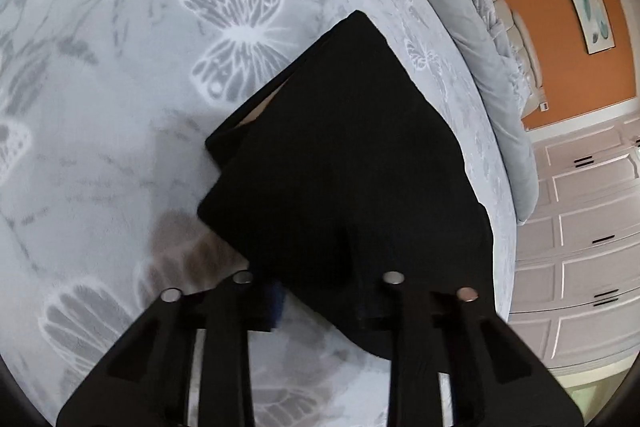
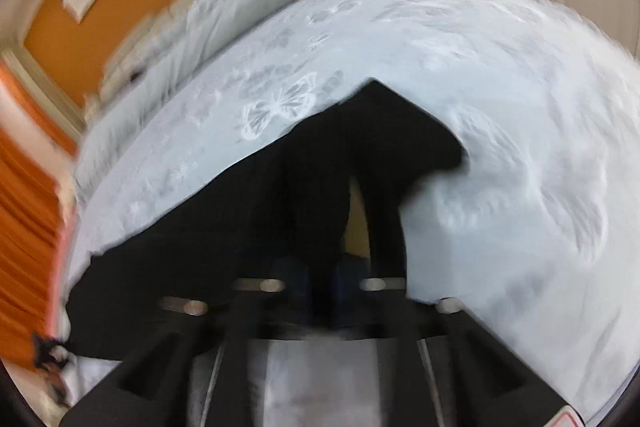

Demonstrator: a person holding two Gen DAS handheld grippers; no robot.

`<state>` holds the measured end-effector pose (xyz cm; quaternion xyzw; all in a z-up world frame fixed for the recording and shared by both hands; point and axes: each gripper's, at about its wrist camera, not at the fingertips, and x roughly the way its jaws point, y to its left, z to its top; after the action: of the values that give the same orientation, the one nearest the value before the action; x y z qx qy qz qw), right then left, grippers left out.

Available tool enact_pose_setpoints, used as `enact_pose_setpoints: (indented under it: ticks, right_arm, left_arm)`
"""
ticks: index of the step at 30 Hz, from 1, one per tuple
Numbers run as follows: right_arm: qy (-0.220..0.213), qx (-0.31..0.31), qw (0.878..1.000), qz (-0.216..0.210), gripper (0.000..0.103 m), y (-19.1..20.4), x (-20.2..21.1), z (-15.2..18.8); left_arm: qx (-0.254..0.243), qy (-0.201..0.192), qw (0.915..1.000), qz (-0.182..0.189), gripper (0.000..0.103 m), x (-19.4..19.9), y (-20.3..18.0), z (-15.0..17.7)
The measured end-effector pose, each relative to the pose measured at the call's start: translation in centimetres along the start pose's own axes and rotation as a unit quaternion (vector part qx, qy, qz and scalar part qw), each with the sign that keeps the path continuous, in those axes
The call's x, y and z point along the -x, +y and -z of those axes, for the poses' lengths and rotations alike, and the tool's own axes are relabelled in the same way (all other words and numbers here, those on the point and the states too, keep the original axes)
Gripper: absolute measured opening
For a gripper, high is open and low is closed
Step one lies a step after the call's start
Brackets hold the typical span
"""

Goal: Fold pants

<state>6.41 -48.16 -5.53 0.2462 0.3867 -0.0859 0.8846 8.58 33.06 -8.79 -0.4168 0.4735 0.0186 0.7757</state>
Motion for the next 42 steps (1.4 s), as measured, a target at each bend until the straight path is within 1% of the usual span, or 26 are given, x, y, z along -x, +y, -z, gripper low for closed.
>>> enact_pose_setpoints:
  ticks: [2, 4, 5, 6, 7, 8, 9, 10, 12, 13, 15, 17, 19, 21, 22, 25, 27, 28, 29, 31, 33, 34, 36, 38, 40, 42]
  right_arm:
    - [-0.071, 0.062, 0.995, -0.022, 0.007, 3.2, 3.3, -3.2]
    - [-0.149, 0.119, 0.981, -0.032, 0.007, 5.9, 7.4, -5.7]
    - [-0.162, 0.140, 0.976, -0.024, 0.007, 6.5, 8.1, -6.1]
    - [-0.167, 0.183, 0.969, 0.006, 0.008, 7.0, 8.3, -6.5]
    - [-0.158, 0.194, 0.968, 0.023, 0.012, 6.5, 7.6, -6.4]
    - [-0.141, 0.195, 0.970, 0.041, 0.028, 5.2, 6.5, -5.9]
    - [-0.103, 0.179, 0.976, 0.067, 0.035, 2.9, 4.6, -4.9]
    - [-0.057, 0.157, 0.981, 0.101, 0.036, 0.0, 2.4, -3.1]
    - [-0.014, 0.116, 0.984, 0.132, 0.036, -3.6, 0.9, 0.1]
    - [-0.009, 0.096, 0.987, 0.129, 0.036, -4.6, 0.9, 1.5]
    - [-0.021, 0.059, 0.994, 0.085, 0.038, -5.6, 2.3, 3.4]
    - [-0.035, 0.026, 0.998, 0.035, 0.056, -5.2, 3.7, 4.0]
    - [-0.047, -0.002, 0.998, -0.029, 0.059, -3.7, 4.7, 3.8]
    - [-0.044, -0.026, 0.996, -0.067, 0.072, -1.7, 4.6, 2.7]
    - [-0.038, -0.035, 0.996, -0.068, 0.080, -0.9, 4.1, 2.2]
    - [-0.005, -0.054, 0.998, -0.039, 0.080, 1.8, 0.8, -0.2]
    - [0.030, -0.044, 0.998, 0.023, 0.080, 3.0, -2.4, -1.4]
    - [0.044, -0.040, 0.997, 0.054, 0.055, 3.0, -3.8, -1.9]
    - [0.049, -0.035, 0.996, 0.071, 0.009, 3.2, -4.5, -2.0]
    - [0.034, -0.052, 0.997, 0.042, 0.006, 3.9, -4.2, -3.7]
    - [-0.030, -0.038, 0.998, -0.028, 0.005, 5.6, -0.5, -5.3]
    - [-0.070, -0.024, 0.995, -0.063, 0.005, 6.4, 2.0, -6.1]
    - [-0.123, 0.007, 0.989, -0.081, 0.005, 6.4, 4.6, -6.5]
    - [-0.100, 0.000, 0.994, -0.055, 0.005, 4.0, 3.0, -6.1]
    - [-0.014, -0.051, 0.998, -0.017, 0.005, -0.6, -2.3, -4.0]
    - [0.033, -0.072, 0.997, -0.007, 0.006, -3.0, -5.6, -1.7]
  left_arm:
    - [-0.009, -0.012, 0.9999, 0.003, 0.015, 1.0, -1.0, -0.4]
    - [-0.031, -0.021, 0.9993, -0.001, 0.015, 1.9, -1.8, -0.4]
    - [-0.046, -0.021, 0.9987, -0.011, 0.015, 1.9, -2.4, -0.4]
    - [-0.052, -0.021, 0.9982, -0.023, 0.015, 1.7, -2.5, -0.3]
    - [-0.056, -0.019, 0.9975, -0.037, 0.015, 1.3, -2.5, -0.2]
    - [-0.057, -0.020, 0.9972, -0.044, 0.015, 0.9, -2.2, 0.1]
    - [-0.053, -0.022, 0.9972, -0.048, 0.016, 0.8, -1.5, 0.4]
    - [-0.047, -0.025, 0.9974, -0.048, 0.017, 0.7, -1.2, 0.6]
    - [-0.036, -0.027, 0.9981, -0.041, 0.021, 0.7, -0.2, 1.0]
    - [-0.034, -0.026, 0.9984, -0.038, 0.021, 0.7, 0.1, 1.0]
    - [-0.027, -0.026, 0.9988, -0.030, 0.022, 0.9, 0.6, 1.1]
    - [-0.023, -0.029, 0.9988, -0.031, 0.022, 0.8, 0.6, 1.2]
    - [-0.023, -0.035, 0.9985, -0.035, 0.022, 0.8, 0.5, 1.4]
    - [-0.022, -0.037, 0.9984, -0.037, 0.022, 0.8, 0.5, 1.5]
    - [-0.021, -0.037, 0.9985, -0.036, 0.022, 0.9, 0.5, 1.5]
    - [-0.016, -0.036, 0.9986, -0.035, 0.022, 0.9, 0.7, 1.6]
    - [-0.015, -0.035, 0.9986, -0.037, 0.023, 0.8, 0.6, 1.5]
    - [-0.015, -0.035, 0.9985, -0.039, 0.023, 0.9, 0.6, 1.6]
    - [-0.014, -0.034, 0.9985, -0.040, 0.023, 0.9, 0.5, 1.5]
    - [-0.014, -0.037, 0.9983, -0.042, 0.019, 1.0, 0.0, 1.2]
    - [-0.021, -0.045, 0.9984, -0.026, 0.016, 1.8, -0.9, 0.6]
    - [-0.029, -0.053, 0.9981, -0.009, 0.016, 2.5, -1.6, 0.2]
    - [-0.045, -0.060, 0.9972, 0.002, 0.017, 2.9, -2.3, -0.2]
    - [-0.064, -0.056, 0.9962, -0.019, 0.017, 2.2, -2.6, -0.1]
    - [-0.057, -0.046, 0.9967, -0.036, 0.017, 1.0, -1.5, 0.2]
    - [-0.037, -0.042, 0.9979, -0.032, 0.020, 0.5, 0.0, 0.6]
